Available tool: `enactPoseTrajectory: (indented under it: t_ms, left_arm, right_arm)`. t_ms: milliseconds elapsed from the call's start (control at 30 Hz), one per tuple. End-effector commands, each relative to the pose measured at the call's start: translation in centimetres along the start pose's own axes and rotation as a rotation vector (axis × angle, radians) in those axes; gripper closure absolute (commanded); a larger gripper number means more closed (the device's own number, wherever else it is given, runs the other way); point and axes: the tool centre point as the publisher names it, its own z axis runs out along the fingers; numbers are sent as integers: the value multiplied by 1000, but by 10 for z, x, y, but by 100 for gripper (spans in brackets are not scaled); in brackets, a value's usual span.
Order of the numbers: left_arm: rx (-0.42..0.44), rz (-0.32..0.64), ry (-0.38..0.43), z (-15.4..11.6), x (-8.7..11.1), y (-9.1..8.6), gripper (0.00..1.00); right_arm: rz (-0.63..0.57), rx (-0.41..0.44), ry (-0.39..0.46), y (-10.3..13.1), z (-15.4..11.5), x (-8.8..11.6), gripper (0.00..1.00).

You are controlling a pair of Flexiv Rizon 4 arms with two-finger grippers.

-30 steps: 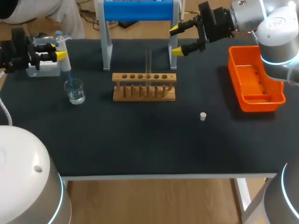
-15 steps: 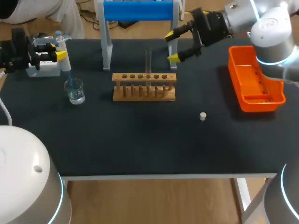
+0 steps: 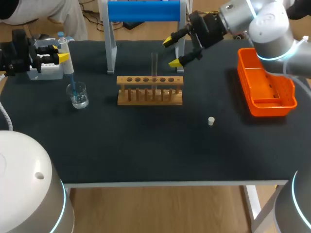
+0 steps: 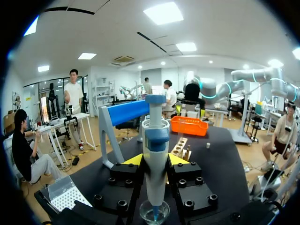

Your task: Invert the test tube, pick up the pipette, mount the tip to pipette, aspirate from beaker and dispense into the tube, eject the tip, return the pipette, and cap with the stopper.

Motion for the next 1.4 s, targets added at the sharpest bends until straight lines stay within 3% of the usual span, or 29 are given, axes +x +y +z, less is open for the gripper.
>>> enactPoseTrajectory:
  t_ms: [33, 533, 1400]
  left_arm:
    - [-2, -1, -1, 0, 0, -1, 100]
    - [-2, -1, -1, 0, 0, -1, 100]
    - [-2, -1, -1, 0, 0, -1, 100]
  right_arm:
    - [4, 15, 51, -4, 8, -7, 0]
    - [9, 60, 78, -20, 32, -18, 0]
    - [-8, 111, 123, -27, 64, -24, 0]
